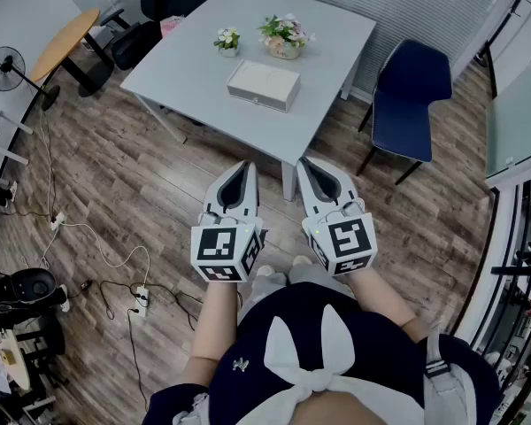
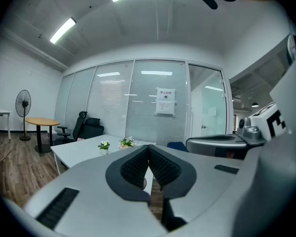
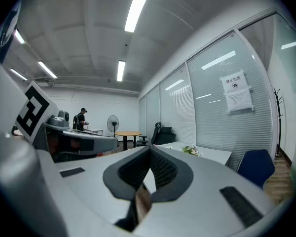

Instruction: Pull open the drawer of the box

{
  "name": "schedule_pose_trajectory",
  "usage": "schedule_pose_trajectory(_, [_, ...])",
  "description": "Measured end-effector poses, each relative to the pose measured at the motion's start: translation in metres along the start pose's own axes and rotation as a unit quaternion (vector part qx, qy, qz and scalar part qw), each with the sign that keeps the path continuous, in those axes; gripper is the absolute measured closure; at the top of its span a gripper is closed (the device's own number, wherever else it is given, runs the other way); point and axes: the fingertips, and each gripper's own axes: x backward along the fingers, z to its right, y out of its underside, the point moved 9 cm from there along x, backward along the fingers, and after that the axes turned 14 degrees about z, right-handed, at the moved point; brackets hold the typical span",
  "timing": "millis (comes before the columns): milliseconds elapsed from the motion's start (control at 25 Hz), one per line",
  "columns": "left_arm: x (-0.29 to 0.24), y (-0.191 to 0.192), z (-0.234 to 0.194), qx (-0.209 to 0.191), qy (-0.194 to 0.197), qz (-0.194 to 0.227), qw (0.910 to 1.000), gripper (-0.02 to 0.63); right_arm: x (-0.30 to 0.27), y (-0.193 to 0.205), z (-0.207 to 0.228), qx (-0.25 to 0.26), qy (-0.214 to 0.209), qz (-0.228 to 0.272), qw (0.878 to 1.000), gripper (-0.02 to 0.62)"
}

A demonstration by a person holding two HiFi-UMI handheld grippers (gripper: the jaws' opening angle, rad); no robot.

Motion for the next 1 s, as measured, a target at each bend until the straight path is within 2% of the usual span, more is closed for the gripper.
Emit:
schedule_pose_trajectory(160, [-0.009,0.003,0.006,0.008,0.001,0.001,1.0,0.583,-0.003,0.005,0.007,-0.004,-0.01,0.0,1.0,0.592])
schedule_pose_trajectory(360, [-0.014,0.012,0.017,-0.018,-0.017,-0.005,0.9997,0.581,-0.002,0.01,0.02,-0.001,-0.024,0.001,1.0,0.591])
schedule_pose_trajectory(560, [-0.023,0.021,0.016,-0.001,-0.036,-0.005,0.9993,0.581,-0.009,0.017,0.033,0.005,-0.039,-0.002,0.999,0.595])
schedule_pose_trajectory(800, [-0.04,0.025,0.006,0.011,-0.031,-0.008,0.9994,0.577,-0.026,0.023,0.046,-0.018,-0.048,-0.008,0.999,0.477])
schedule_pose_trajectory(840, [-0.043,0.026,0.001,0.01,-0.034,-0.007,0.9994,0.568,-0.031,0.024,0.049,-0.021,-0.047,-0.009,0.999,0.468])
schedule_pose_trajectory(920, [-0.052,0.027,-0.008,0.011,-0.035,-0.006,0.9993,0.478,-0.04,0.027,0.054,-0.024,-0.043,-0.011,0.999,0.444])
schedule_pose_trajectory(1000, [-0.061,0.029,-0.019,0.011,-0.034,-0.005,0.9993,0.437,-0.05,0.031,0.06,-0.025,-0.038,-0.016,0.999,0.427])
